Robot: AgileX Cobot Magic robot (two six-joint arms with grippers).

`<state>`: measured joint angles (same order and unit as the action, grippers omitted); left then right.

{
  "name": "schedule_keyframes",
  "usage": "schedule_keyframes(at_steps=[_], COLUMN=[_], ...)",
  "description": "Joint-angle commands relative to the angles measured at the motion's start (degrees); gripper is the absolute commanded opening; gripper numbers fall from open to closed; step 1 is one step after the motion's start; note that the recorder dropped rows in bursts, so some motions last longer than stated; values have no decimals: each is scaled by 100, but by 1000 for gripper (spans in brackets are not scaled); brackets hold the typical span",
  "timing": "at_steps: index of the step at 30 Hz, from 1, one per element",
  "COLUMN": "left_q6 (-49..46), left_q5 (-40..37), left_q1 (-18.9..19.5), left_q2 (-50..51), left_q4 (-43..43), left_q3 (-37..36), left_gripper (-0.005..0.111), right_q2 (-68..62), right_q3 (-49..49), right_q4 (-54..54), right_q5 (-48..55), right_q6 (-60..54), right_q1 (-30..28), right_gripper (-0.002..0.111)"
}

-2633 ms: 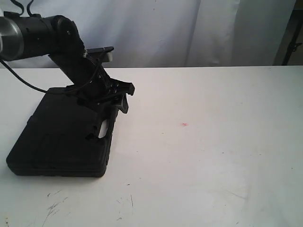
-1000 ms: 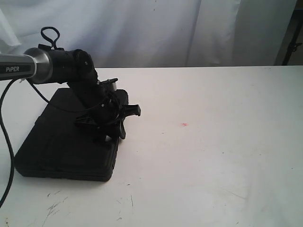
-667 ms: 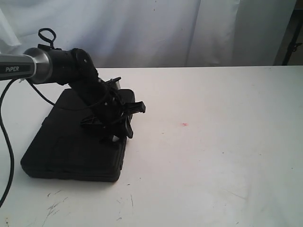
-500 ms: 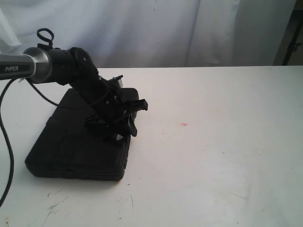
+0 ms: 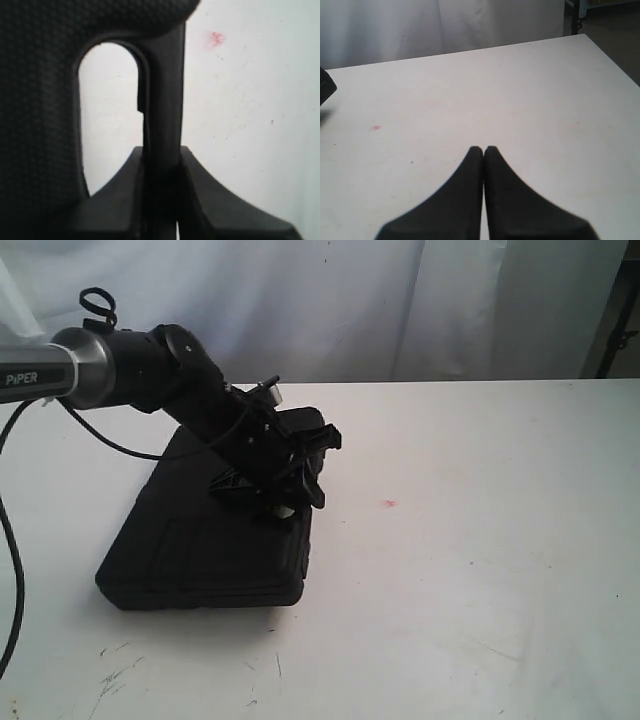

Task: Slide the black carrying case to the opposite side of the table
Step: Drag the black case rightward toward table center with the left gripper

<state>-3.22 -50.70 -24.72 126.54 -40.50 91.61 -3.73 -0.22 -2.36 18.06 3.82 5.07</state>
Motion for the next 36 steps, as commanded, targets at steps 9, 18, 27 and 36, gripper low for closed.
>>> schedule_keyframes(at_steps=[9,18,27,36], left_q6=[632,912,1034,1057], left_q5=[749,963,1233,1272], left_q1=[-573,-655,-740,-786], left_q2=[-127,-127,-90,140], left_q4=[-365,-215,-175,-66], left_q3=[422,496,496,496], left_gripper=[0,0,0,0], right_q2=[35,35,35,35], right_q3=[22,22,22,22], right_q4=[-10,-10,-10,-10], right_q5=[-37,-37,-37,-37], right_q6=[-36,-36,-36,-36], right_q1=[-43,-43,-43,-43], right_gripper=[0,0,0,0])
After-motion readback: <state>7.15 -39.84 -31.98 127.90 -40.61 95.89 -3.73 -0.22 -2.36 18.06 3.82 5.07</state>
